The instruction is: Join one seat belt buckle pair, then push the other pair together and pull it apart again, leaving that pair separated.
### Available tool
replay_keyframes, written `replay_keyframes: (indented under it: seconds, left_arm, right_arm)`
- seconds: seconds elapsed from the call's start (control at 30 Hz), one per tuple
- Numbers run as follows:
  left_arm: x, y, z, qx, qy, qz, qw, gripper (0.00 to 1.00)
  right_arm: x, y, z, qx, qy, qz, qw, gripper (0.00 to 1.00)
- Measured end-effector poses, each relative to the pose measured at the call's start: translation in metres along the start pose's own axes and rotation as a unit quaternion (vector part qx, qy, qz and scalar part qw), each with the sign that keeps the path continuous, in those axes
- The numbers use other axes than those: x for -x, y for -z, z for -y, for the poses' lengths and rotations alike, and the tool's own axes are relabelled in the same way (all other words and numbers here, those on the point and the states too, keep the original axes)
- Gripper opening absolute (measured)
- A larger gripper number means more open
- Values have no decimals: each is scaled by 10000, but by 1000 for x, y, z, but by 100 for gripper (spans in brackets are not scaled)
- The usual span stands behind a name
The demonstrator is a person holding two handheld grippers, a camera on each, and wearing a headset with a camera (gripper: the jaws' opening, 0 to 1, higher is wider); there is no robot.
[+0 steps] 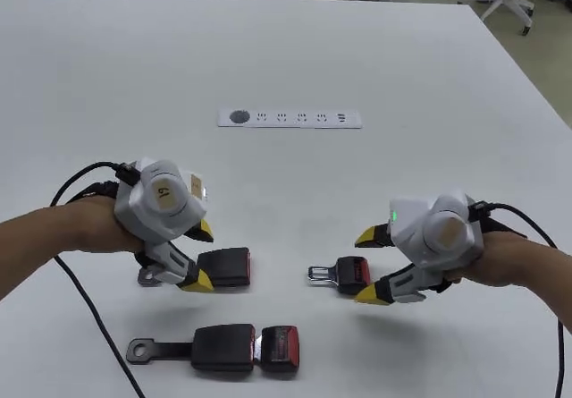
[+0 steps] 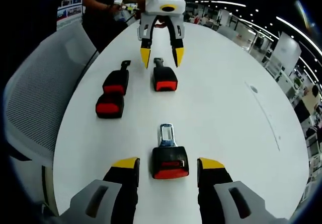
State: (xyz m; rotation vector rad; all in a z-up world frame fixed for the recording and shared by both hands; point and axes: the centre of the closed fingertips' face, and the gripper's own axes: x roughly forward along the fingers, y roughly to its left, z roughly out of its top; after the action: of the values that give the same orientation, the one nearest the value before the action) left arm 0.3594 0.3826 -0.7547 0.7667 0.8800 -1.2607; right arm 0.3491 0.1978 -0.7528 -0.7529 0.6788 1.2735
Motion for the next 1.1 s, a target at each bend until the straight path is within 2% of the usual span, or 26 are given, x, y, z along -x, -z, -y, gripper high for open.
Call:
replay_keyframes:
  seconds: [0.07, 0.2, 0.43, 0.67, 1.1]
  left_arm:
    - [-3, 3, -2, -16, 43, -37, 10000, 44]
    - [-8, 6, 2, -63, 175, -141, 9997, 40]
    - [-16, 15, 2, -129, 268, -323, 9990, 37]
    - [-20, 20, -1, -315, 262, -424, 9983, 33]
    - [-21, 20, -1, -272, 322, -327, 9986, 32]
  right_arm:
    - [-1, 2, 0, 43, -22, -37, 10000, 41]
    - [-8, 10, 1, 50, -81, -117, 9999, 39]
    - [-13, 15, 0, 81, -146, -210, 9996, 35]
    - [-16, 17, 1, 75, -167, -219, 9996, 31]
    - [-18, 16, 2, 170, -184, -226, 9994, 31]
